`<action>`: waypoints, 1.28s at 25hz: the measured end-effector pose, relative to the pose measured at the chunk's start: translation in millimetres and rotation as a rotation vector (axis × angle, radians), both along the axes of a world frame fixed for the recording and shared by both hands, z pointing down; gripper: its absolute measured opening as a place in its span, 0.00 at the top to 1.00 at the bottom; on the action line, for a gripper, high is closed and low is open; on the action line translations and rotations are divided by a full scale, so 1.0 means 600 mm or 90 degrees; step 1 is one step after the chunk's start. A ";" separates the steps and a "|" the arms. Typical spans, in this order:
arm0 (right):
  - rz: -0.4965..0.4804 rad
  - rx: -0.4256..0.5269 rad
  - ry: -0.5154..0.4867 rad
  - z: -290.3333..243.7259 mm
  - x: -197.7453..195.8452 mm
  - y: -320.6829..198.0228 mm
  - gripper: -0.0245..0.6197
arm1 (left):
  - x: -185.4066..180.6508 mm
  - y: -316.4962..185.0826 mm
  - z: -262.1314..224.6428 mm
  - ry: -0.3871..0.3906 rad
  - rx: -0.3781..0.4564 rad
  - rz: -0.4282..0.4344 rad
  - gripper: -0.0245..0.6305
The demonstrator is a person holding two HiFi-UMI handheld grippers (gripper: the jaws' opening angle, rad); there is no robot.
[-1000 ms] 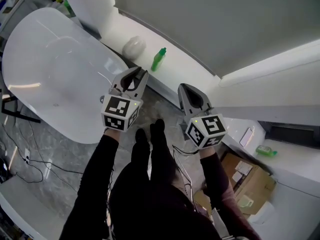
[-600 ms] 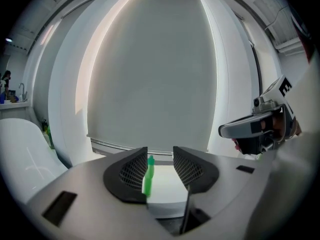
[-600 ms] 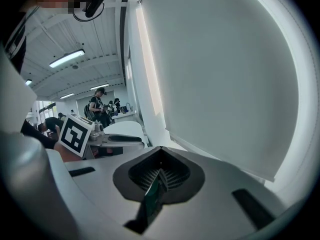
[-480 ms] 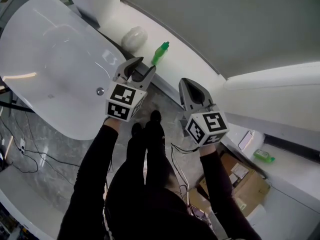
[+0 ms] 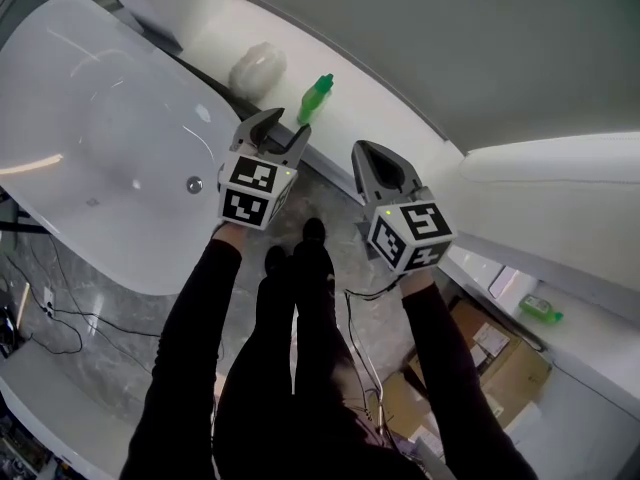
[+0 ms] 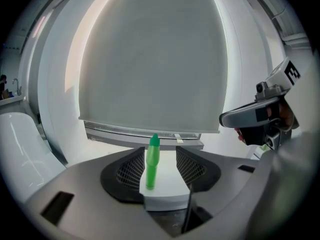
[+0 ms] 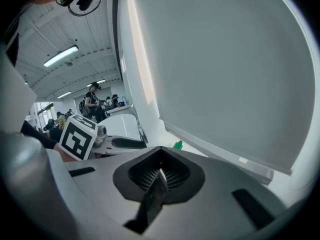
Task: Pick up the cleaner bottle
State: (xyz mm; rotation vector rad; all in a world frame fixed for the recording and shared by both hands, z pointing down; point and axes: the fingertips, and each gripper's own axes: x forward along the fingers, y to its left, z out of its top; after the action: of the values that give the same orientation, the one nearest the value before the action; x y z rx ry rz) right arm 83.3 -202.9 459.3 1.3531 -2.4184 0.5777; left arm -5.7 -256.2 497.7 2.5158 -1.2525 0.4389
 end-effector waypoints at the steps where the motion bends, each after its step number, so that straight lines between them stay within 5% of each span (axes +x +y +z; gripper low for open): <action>1: 0.004 -0.004 -0.004 0.011 0.001 -0.007 0.96 | 0.004 -0.004 0.011 -0.005 -0.003 0.002 0.66; 20: 0.056 -0.049 -0.016 0.194 0.034 -0.112 0.96 | 0.054 -0.083 0.195 -0.082 -0.027 0.003 0.60; 32: 0.056 -0.060 -0.022 0.251 0.044 -0.150 0.96 | 0.075 -0.117 0.263 -0.079 -0.048 0.012 0.60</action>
State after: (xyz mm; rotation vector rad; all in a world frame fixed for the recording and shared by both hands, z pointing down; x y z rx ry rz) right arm 110.0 -292.6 609.7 1.4272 -2.3356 0.7346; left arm 39.5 -326.2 655.7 2.4710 -1.2330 0.6436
